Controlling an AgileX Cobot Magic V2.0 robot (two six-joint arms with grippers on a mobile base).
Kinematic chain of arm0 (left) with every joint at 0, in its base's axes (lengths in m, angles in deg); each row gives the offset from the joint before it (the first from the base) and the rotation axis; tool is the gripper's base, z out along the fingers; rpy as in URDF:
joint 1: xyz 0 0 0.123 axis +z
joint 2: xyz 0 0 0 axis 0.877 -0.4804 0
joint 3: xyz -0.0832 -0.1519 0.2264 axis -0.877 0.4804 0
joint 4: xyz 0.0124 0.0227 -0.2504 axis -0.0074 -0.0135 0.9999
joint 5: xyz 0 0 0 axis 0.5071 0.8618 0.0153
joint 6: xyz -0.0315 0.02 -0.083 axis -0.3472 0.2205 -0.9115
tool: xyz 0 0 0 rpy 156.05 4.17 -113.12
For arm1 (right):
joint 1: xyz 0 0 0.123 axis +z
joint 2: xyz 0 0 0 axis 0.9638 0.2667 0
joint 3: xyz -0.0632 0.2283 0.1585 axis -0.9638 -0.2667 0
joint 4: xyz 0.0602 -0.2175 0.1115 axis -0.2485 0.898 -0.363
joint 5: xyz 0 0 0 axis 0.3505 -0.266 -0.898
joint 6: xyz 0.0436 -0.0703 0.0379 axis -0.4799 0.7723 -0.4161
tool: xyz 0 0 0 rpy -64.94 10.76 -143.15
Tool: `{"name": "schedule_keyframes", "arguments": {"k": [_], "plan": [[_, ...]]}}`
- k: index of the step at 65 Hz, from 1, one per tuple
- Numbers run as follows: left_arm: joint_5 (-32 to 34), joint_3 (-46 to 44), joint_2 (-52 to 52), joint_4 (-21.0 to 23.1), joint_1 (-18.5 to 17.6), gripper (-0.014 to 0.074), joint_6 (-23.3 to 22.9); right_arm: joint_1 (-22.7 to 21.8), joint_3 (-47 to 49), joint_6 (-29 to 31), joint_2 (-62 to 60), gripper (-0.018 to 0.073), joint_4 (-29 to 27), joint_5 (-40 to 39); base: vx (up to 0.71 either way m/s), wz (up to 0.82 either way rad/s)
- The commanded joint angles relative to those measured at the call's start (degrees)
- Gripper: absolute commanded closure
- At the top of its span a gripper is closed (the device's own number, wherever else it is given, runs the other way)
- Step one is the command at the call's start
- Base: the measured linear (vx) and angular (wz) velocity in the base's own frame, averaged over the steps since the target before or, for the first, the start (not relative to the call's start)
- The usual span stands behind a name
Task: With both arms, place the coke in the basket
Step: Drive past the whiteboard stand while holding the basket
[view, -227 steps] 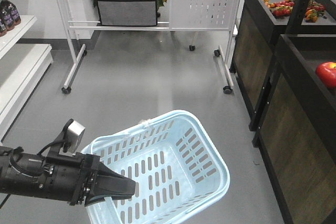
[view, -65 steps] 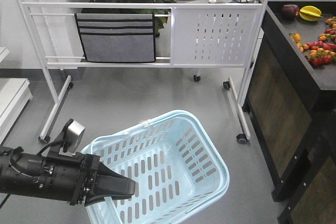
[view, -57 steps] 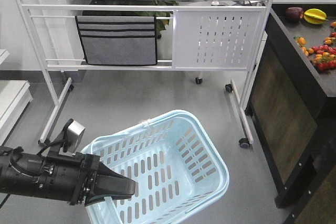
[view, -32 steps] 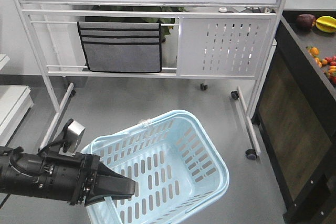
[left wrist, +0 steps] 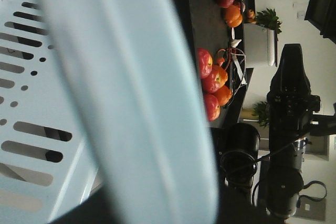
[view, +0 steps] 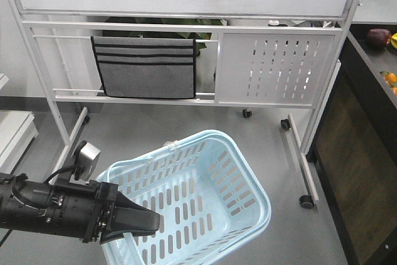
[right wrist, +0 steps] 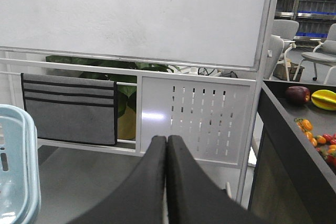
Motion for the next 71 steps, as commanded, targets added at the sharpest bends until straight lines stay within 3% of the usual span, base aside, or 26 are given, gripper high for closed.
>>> {"name": "schedule_keyframes", "arguments": {"k": [1, 38, 71], "plan": [[-5.2, -1.1, 2.2, 3.9, -0.2, 0.0602, 0.9, -0.2, -0.6, 0.4, -1.0, 0.0569, 0.2, -4.4, 0.19, 0.01], [-5.2, -1.1, 2.2, 3.9, -0.2, 0.0602, 0.9, -0.2, -0.6, 0.4, -1.0, 0.0569, 0.2, -4.5, 0.20, 0.11], [-5.2, -1.1, 2.2, 3.9, -0.2, 0.0602, 0.9, -0.2, -0.6, 0.4, -1.0, 0.0569, 0.2, -4.5, 0.17, 0.50]]}}
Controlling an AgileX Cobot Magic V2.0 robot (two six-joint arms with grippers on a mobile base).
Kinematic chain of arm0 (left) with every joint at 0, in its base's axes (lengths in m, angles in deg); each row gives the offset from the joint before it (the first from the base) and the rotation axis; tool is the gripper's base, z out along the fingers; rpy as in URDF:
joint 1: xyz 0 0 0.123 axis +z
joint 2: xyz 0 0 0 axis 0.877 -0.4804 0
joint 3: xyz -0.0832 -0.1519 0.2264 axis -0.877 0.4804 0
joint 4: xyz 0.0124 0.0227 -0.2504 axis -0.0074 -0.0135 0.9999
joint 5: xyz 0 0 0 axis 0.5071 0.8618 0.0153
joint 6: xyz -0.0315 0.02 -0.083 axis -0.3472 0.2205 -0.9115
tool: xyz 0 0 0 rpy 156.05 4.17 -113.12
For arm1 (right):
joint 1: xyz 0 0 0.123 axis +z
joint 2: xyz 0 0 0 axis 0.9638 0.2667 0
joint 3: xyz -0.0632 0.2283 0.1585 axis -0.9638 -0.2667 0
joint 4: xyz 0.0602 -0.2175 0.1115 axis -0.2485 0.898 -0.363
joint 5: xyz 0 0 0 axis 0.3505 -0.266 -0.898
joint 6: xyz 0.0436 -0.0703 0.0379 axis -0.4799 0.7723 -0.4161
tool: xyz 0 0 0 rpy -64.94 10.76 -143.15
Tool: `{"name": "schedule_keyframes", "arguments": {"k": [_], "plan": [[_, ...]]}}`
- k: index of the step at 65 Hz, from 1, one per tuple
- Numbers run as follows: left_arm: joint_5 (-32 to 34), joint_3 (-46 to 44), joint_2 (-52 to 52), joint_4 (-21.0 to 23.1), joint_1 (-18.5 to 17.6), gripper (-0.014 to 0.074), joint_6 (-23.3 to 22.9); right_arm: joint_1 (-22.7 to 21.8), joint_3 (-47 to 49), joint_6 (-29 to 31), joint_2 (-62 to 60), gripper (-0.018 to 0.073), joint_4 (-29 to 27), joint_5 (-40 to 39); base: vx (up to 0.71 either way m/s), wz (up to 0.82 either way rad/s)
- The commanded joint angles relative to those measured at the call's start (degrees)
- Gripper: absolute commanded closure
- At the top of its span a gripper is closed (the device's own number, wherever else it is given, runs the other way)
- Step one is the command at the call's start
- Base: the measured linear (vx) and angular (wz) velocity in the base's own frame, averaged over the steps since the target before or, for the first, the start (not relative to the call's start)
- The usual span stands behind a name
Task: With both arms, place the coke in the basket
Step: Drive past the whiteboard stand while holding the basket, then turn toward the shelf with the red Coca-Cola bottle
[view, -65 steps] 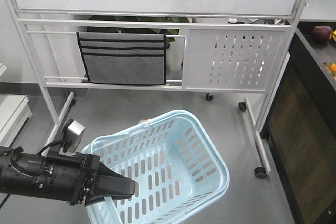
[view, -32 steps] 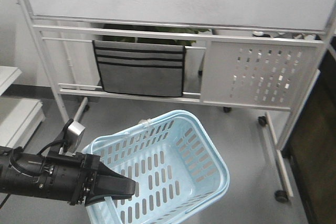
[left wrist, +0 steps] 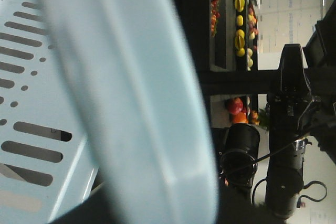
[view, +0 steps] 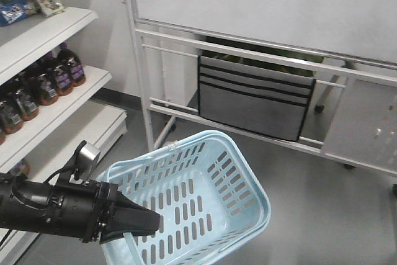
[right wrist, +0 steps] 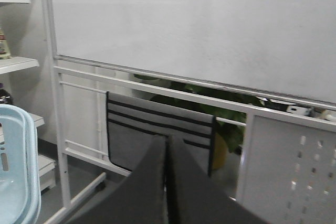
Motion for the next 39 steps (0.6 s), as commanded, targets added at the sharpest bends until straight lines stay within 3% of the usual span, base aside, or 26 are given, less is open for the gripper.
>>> {"name": "schedule_keyframes", "arguments": {"k": [1, 39], "plan": [[-5.2, -1.1, 2.2, 3.9, -0.2, 0.0602, 0.9, -0.2, -0.6, 0.4, -1.0, 0.0569, 0.2, -4.5, 0.16, 0.59], [-5.2, -1.1, 2.2, 3.9, -0.2, 0.0602, 0.9, -0.2, -0.6, 0.4, -1.0, 0.0569, 0.2, -4.4, 0.13, 0.48]]}}
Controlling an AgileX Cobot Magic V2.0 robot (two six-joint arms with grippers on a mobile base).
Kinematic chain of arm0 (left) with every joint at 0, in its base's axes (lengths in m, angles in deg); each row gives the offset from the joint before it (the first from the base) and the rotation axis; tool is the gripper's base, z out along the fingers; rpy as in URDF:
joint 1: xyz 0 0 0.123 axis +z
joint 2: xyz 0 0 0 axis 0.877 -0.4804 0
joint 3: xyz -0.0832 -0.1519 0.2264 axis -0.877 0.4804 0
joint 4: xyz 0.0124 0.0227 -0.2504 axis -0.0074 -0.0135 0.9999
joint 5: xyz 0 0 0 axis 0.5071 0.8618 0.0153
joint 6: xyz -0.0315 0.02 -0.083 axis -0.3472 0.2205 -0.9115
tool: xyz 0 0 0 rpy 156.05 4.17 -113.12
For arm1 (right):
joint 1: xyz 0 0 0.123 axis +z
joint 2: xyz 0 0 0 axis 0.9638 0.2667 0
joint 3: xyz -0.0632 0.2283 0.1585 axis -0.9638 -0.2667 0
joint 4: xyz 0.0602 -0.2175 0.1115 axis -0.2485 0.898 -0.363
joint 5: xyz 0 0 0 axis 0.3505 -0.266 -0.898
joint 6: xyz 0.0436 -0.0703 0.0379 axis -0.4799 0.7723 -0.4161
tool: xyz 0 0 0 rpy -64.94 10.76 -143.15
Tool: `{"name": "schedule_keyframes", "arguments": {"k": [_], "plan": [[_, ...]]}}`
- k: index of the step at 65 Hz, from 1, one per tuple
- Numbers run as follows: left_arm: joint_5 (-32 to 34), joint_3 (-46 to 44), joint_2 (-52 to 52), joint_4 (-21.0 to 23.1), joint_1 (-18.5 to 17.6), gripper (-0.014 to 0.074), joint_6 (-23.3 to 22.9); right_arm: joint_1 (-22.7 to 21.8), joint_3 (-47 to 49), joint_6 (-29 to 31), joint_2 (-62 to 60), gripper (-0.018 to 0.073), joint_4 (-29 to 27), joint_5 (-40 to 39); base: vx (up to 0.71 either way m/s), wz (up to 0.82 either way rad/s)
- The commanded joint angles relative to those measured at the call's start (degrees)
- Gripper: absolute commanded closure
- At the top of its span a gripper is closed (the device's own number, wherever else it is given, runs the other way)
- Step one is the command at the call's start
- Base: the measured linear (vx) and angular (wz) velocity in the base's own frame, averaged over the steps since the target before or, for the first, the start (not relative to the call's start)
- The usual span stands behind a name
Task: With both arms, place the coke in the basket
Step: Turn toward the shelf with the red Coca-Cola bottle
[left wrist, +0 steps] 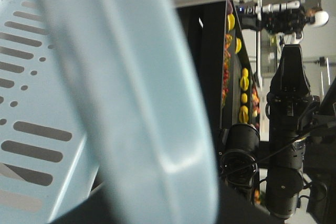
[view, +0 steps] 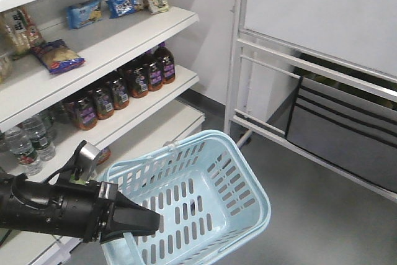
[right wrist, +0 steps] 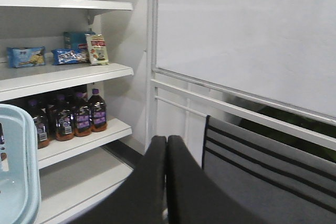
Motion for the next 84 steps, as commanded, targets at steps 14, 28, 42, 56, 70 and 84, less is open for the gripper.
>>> {"name": "schedule_keyframes", "arguments": {"k": [14, 28, 42, 56, 70, 84], "plan": [[-5.2, -1.1, 2.2, 3.9, -0.2, 0.0602, 0.9, -0.2, -0.6, 0.4, -1.0, 0.0569, 0.2, -4.4, 0.11, 0.46], [-5.2, -1.1, 2.2, 3.9, -0.2, 0.0602, 0.9, -0.2, -0.6, 0.4, -1.0, 0.0569, 0.2, -4.4, 0.13, 0.52], [-5.2, -1.1, 2.2, 3.9, -0.2, 0.0602, 0.9, -0.2, -0.6, 0.4, -1.0, 0.0569, 0.2, -4.4, 0.13, 0.48], [-5.2, -1.1, 2.2, 3.9, -0.2, 0.0602, 0.9, -0.2, -0.6, 0.4, -1.0, 0.0569, 0.2, -4.4, 0.12, 0.49], [-5.2, -1.1, 2.2, 3.9, -0.2, 0.0602, 0.9, -0.2, -0.6, 0.4, -1.0, 0.0569, 0.2, -4.5, 0.13, 0.54], [-5.2, -1.1, 2.2, 3.9, -0.2, 0.0602, 0.9, -0.2, -0.6, 0.4, -1.0, 0.0569, 0.2, -4.5, 0.13, 0.55]]}}
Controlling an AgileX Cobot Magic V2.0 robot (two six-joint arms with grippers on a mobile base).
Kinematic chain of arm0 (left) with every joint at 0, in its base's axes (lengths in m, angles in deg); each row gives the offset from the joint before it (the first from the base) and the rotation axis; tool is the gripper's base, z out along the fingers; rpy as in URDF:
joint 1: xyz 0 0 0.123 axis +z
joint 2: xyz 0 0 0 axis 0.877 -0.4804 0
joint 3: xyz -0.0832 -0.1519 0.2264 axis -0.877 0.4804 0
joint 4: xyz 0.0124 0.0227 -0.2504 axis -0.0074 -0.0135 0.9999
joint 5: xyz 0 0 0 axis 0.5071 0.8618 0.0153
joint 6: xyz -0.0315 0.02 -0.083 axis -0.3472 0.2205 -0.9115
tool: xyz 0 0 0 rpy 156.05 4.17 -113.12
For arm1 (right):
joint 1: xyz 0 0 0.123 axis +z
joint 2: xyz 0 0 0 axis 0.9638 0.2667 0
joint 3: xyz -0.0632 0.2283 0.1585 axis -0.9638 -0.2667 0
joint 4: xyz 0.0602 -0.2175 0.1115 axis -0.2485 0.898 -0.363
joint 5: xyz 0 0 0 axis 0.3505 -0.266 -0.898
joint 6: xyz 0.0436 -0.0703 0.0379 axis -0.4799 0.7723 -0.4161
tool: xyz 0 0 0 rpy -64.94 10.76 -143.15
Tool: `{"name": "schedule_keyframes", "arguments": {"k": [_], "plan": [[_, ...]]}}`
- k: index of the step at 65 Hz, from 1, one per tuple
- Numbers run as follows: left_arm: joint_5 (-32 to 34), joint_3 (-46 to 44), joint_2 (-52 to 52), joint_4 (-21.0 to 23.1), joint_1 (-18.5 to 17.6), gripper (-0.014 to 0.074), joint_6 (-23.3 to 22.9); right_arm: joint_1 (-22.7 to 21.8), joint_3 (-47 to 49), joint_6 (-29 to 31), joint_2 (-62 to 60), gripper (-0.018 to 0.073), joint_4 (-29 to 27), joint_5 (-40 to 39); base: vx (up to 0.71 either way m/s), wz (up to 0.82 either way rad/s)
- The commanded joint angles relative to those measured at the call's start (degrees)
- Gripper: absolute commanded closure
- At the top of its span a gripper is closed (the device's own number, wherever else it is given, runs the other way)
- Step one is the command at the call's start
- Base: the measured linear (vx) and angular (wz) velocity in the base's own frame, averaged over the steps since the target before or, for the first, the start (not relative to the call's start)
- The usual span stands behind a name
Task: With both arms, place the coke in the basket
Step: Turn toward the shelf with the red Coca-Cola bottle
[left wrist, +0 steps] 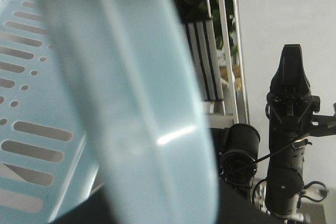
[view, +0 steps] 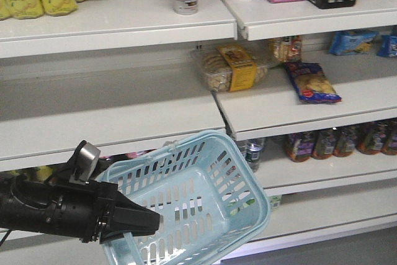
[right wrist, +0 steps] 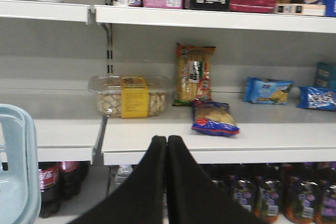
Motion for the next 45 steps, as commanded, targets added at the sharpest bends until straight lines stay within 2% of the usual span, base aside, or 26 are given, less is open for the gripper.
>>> {"name": "schedule_keyframes", "arguments": {"k": [1, 27, 45], "plan": [[-5.2, -1.1, 2.2, 3.9, -0.2, 0.0602, 0.9, -0.2, -0.6, 0.4, -1.0, 0.0569, 0.2, -4.5, 0.12, 0.53], [-5.2, -1.1, 2.2, 3.9, -0.2, 0.0602, 0.9, -0.2, -0.6, 0.4, -1.0, 0.0569, 0.2, -4.5, 0.11, 0.43], [-5.2, -1.1, 2.2, 3.9, -0.2, 0.0602, 0.9, -0.2, -0.6, 0.4, -1.0, 0.0569, 0.2, -4.5, 0.09, 0.23]]}}
